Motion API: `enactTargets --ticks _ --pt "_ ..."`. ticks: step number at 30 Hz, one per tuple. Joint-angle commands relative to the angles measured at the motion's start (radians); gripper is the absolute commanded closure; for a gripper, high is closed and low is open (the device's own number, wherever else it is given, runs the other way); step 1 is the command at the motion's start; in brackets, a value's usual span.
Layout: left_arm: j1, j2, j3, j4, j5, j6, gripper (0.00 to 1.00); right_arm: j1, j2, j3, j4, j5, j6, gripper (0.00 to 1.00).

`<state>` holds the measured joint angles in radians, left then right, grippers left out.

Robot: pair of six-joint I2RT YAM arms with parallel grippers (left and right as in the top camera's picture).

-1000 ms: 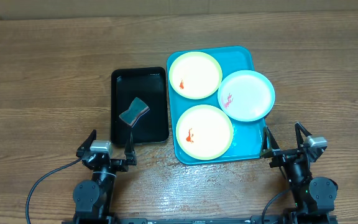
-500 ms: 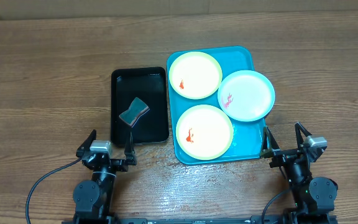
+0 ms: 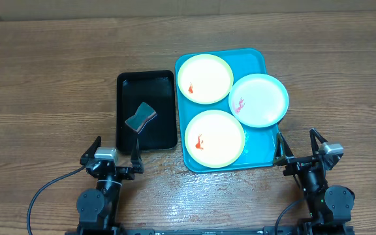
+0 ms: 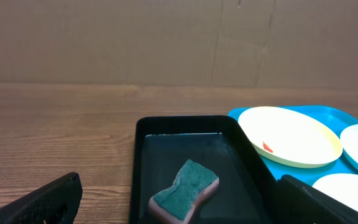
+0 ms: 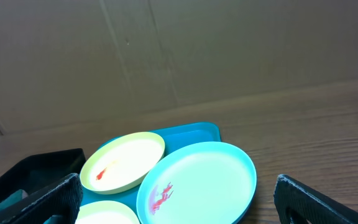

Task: Clean dirty plates on tray and stack at the side
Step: 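Move the left gripper toward the sponge and the right gripper toward the plates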

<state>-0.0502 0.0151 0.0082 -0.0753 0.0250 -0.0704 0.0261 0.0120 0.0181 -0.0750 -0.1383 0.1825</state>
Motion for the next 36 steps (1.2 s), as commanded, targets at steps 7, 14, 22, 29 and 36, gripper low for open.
enactTargets --ticks 7,14,22,29,36 --pt "0.006 -0.010 -0.003 -0.002 -0.010 0.026 0.00 -0.002 -0.009 -0.010 0.006 0.006 0.001 0.00" --pt "0.006 -0.010 -0.003 -0.002 -0.013 0.026 0.00 -0.002 -0.009 -0.010 0.006 0.003 0.001 0.00" --pt "0.006 -0.010 -0.003 0.026 0.023 0.011 0.00 -0.002 -0.009 -0.010 0.045 -0.031 0.001 0.00" --pt "0.007 0.064 0.163 0.061 0.126 -0.221 0.00 -0.002 0.149 0.317 -0.103 -0.163 0.000 0.00" --pt "0.007 0.386 0.524 -0.225 0.160 -0.235 0.00 -0.002 0.544 0.741 -0.373 -0.163 -0.008 0.00"
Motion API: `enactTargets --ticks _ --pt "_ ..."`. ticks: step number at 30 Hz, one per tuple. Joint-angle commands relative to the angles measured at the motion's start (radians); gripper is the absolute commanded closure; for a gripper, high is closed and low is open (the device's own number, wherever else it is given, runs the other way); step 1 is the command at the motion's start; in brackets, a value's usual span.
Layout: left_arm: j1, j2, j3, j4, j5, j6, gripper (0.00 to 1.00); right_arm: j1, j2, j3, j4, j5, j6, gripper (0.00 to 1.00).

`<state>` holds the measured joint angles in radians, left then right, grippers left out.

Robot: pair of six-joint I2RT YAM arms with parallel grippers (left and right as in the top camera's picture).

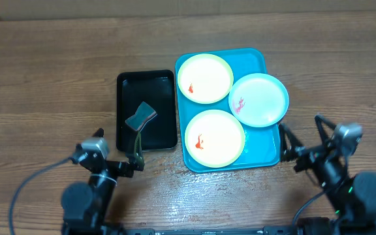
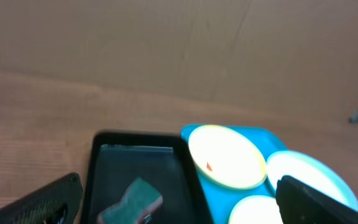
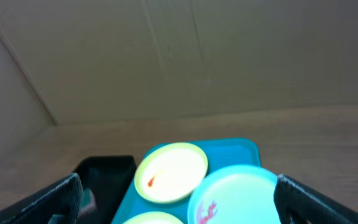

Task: Clean dirty plates on tray and stack at the side
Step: 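Move the left gripper toward the sponge and the right gripper toward the plates, then grasp the green-and-orange sponge in the black tray with the left gripper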

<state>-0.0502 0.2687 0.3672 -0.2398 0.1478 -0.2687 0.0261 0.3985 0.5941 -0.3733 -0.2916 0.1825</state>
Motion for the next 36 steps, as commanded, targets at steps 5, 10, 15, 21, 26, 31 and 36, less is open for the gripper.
enactTargets --ticks 5,10,15,21,26,31,36 --pt "0.007 0.570 0.660 -0.492 0.037 -0.014 0.00 -0.002 0.542 0.584 -0.426 -0.008 -0.008 0.00" --pt "0.006 0.898 1.047 -0.823 0.037 0.070 0.00 -0.002 0.723 0.727 -0.554 -0.079 0.001 0.00" --pt "0.006 1.102 1.220 -0.968 0.112 0.056 0.00 0.019 0.854 0.727 -0.600 -0.193 0.001 0.00" --pt "0.006 1.181 1.220 -0.977 0.141 0.055 0.00 0.162 0.996 0.652 -0.684 -0.077 0.002 0.14" --pt "0.006 1.199 1.220 -0.983 0.127 0.076 0.00 0.280 1.136 0.560 -0.664 0.186 0.155 0.23" --pt "0.004 1.200 1.220 -0.999 0.055 0.091 0.00 0.289 1.264 0.494 -0.578 0.193 0.159 0.41" --pt "0.004 1.209 1.218 -1.006 -0.001 0.109 0.01 0.290 1.352 0.459 -0.488 0.009 0.017 0.54"
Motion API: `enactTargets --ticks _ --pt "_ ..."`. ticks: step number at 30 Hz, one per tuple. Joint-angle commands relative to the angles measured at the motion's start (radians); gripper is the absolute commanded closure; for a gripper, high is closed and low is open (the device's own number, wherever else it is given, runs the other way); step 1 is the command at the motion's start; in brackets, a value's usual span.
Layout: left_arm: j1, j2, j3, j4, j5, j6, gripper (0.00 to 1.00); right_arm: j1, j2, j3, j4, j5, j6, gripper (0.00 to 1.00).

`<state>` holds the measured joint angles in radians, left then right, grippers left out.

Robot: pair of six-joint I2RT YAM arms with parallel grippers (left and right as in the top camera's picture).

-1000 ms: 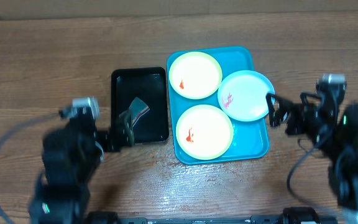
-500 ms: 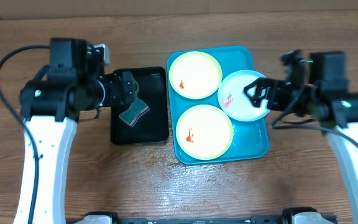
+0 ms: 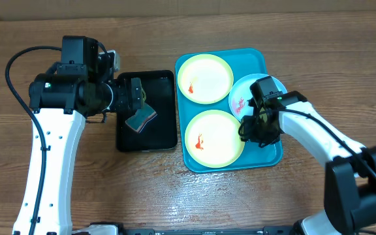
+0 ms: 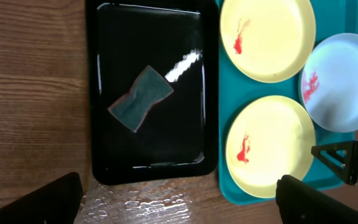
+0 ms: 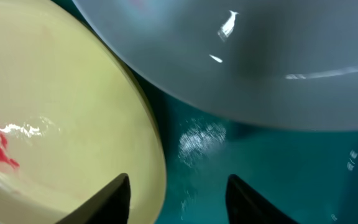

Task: Clean dirty plates on tray and stack at the side
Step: 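Grasp the green-and-orange sponge in the black tray with the left gripper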

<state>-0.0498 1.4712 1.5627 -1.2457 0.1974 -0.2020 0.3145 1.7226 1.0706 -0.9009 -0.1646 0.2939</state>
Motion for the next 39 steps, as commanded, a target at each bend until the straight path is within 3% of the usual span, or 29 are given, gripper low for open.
enactTargets --ticks 1,3,7,10,18,23,33,39 --pt "0.004 0.011 0.023 0.002 -0.051 0.050 0.02 0.005 0.037 -0.024 0.051 -0.130 -0.093 0.57" --pt "0.004 0.026 0.023 0.005 -0.051 0.057 0.03 0.007 0.056 -0.034 0.066 -0.119 -0.084 0.64" --pt "0.003 0.066 0.023 0.006 -0.051 0.057 0.08 0.007 0.074 -0.037 0.107 -0.001 0.030 0.88" --pt "0.003 0.107 0.023 0.005 -0.051 0.057 0.13 0.003 0.074 -0.037 0.139 0.117 0.138 0.96" --pt "-0.014 0.232 0.023 0.028 -0.063 0.056 0.23 0.000 0.074 -0.036 0.196 0.130 0.155 0.96" --pt "-0.039 0.339 0.023 0.035 -0.175 0.056 0.29 0.000 0.074 -0.036 0.189 0.127 0.117 0.95" --pt "-0.088 0.594 0.023 0.102 -0.174 0.120 0.55 0.000 0.074 -0.036 0.185 0.127 0.118 0.94" --pt "-0.088 0.678 0.023 0.108 -0.241 0.120 0.79 0.000 0.074 -0.036 0.185 0.127 0.118 0.94"
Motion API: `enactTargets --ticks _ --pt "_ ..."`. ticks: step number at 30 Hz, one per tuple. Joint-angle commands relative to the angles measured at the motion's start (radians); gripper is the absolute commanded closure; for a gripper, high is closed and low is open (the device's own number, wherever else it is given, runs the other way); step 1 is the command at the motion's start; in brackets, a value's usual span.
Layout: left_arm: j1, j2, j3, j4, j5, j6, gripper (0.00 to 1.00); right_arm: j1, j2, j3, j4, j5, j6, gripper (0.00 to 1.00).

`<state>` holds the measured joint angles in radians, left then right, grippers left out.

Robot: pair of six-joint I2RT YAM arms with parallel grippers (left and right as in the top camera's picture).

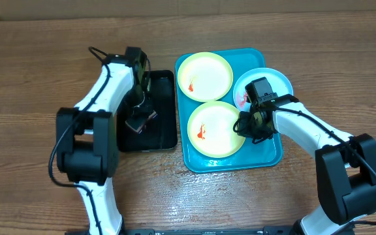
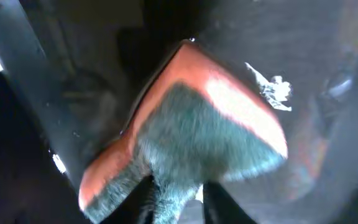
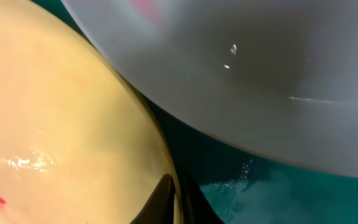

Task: Clean dirty plates on tray and stack at the side
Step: 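Grasp the green-and-orange sponge in the black tray with the left gripper, then lift the sponge with the left gripper and carry it toward the teal tray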

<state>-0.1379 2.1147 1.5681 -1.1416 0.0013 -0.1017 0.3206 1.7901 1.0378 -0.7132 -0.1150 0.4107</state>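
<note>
A green-topped sponge (image 1: 140, 118) with an orange base (image 2: 222, 93) lies in the black tray (image 1: 165, 134). My left gripper (image 2: 176, 202) is down in that tray and shut on the sponge's green end (image 2: 191, 143). Two yellow plates with red smears sit on the teal tray (image 1: 266, 155): a far one (image 1: 205, 76) and a near one (image 1: 215, 128). My right gripper (image 3: 180, 202) is shut on the right rim of the near yellow plate (image 3: 55, 124). A pale blue plate (image 1: 269, 81) with a red smear overhangs the teal tray's right edge.
The black tray holds a film of water and stands just left of the teal tray. Bare wooden tabletop (image 1: 38, 72) spreads left and right of both trays. A cardboard wall runs along the far edge.
My left gripper, then open high above the black tray, is now down in it and shut on the sponge. My right gripper, then open astride the near yellow plate's rim, has shut on it.
Both arms first sat low at the table's near edge with open grippers, then were raised a little. Later the left hung open over the black tray and the right straddled the near yellow plate's rim. Now the left holds the sponge and the right holds the plate.
</note>
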Motion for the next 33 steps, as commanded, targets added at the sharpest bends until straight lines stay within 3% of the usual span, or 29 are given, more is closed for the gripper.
enactTargets --ticks 1,3,12,24,25,29,33 --pt "0.000 0.039 0.018 0.005 -0.045 0.019 0.83 -0.006 0.006 -0.003 -0.002 0.077 0.001 0.94" --pt "-0.001 0.042 0.018 0.010 -0.035 0.020 0.94 -0.006 0.006 -0.003 -0.002 0.077 0.001 0.94" --pt "0.000 0.038 0.019 0.013 0.180 -0.042 0.96 -0.006 0.006 -0.003 -0.006 0.077 0.001 0.94" --pt "-0.001 -0.066 0.022 -0.012 0.099 -0.135 0.95 -0.006 0.006 -0.003 -0.013 0.077 0.001 0.93" --pt "-0.001 -0.071 0.022 -0.013 0.078 -0.134 0.94 -0.006 0.006 -0.003 -0.013 0.077 0.001 0.94" --pt "-0.002 -0.074 0.020 -0.014 0.023 -0.063 0.48 -0.006 0.006 -0.003 -0.013 0.077 0.001 0.93" --pt "-0.009 -0.074 0.014 -0.013 0.024 0.011 0.37 -0.006 0.006 -0.003 -0.012 0.077 0.001 0.93"
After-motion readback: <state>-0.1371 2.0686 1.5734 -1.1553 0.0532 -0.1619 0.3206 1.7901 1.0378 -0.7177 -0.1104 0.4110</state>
